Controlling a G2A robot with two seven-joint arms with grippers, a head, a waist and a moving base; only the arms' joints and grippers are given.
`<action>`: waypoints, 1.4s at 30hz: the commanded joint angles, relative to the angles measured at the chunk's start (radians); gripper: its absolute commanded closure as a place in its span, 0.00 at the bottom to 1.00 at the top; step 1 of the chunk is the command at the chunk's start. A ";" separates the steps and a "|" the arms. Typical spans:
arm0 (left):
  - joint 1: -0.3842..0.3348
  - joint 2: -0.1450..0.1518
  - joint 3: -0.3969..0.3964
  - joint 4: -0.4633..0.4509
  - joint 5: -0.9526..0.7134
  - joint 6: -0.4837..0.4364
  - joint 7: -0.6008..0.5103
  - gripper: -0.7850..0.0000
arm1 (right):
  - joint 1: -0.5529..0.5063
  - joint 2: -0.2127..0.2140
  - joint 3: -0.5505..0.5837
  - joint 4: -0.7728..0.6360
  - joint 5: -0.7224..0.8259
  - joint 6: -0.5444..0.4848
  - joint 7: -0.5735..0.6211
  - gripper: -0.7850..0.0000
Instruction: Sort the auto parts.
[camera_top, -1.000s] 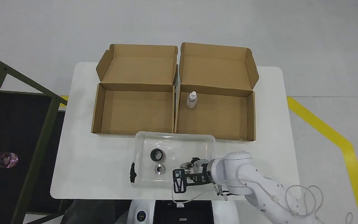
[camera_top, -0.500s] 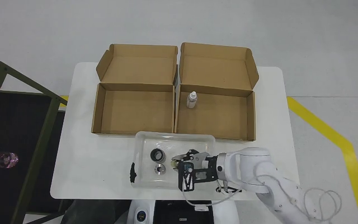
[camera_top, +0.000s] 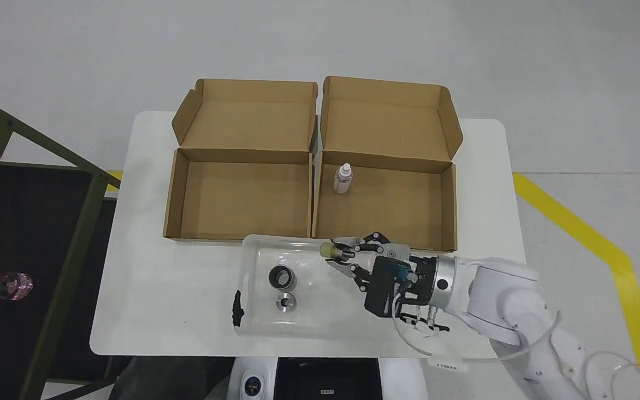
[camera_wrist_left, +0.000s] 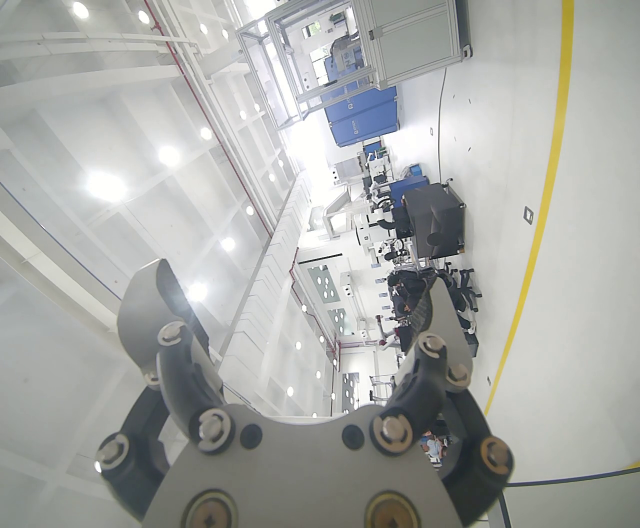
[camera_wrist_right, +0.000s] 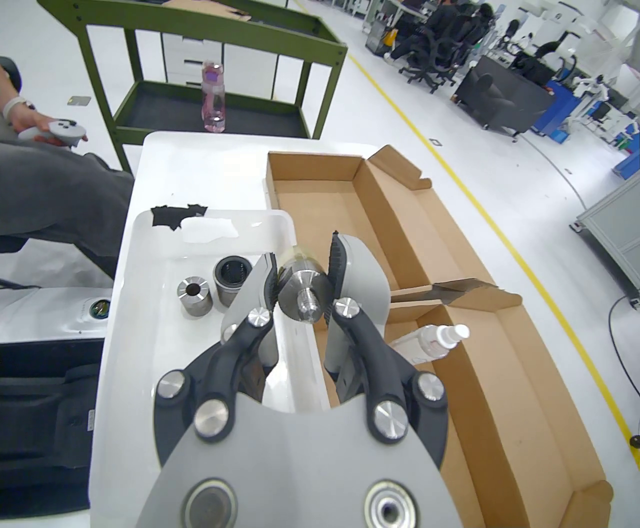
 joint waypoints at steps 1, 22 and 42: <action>0.000 0.000 0.000 0.000 0.000 0.000 0.000 0.00 | -0.011 0.001 0.018 -0.005 -0.003 0.010 -0.027 1.00; 0.000 0.000 0.000 0.000 0.000 0.000 0.000 0.00 | 0.037 -0.001 0.062 0.058 0.085 0.063 -0.026 1.00; 0.000 0.000 0.000 0.000 0.000 0.000 0.000 0.00 | 0.295 -0.018 -0.052 0.293 0.168 0.027 0.267 1.00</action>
